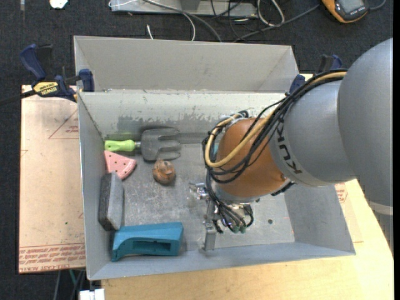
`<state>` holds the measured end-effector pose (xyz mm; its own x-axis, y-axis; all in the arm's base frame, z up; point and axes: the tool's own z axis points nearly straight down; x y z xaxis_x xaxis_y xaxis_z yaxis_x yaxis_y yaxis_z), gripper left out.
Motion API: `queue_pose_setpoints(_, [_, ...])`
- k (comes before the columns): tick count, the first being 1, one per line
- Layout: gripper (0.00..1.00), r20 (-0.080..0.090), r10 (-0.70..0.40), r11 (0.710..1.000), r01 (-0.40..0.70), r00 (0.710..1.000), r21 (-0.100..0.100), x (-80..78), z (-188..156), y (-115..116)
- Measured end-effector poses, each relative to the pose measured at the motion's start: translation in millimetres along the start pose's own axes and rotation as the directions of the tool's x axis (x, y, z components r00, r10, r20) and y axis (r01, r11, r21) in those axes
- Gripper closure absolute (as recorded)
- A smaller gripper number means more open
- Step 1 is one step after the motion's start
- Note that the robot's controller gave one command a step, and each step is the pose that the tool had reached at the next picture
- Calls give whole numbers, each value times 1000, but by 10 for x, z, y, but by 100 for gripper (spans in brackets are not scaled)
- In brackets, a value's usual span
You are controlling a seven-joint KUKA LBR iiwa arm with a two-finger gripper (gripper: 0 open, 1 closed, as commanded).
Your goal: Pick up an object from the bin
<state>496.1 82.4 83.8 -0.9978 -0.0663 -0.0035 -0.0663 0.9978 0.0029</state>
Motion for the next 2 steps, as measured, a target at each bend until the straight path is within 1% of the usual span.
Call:
queue_pose_setpoints(1, [0,-3,-120,993,120,993,-1,-380,-461,-154])
queue_pose_setpoints(2, [0,1,-183,983,183,983,-2,-233,-238,285])
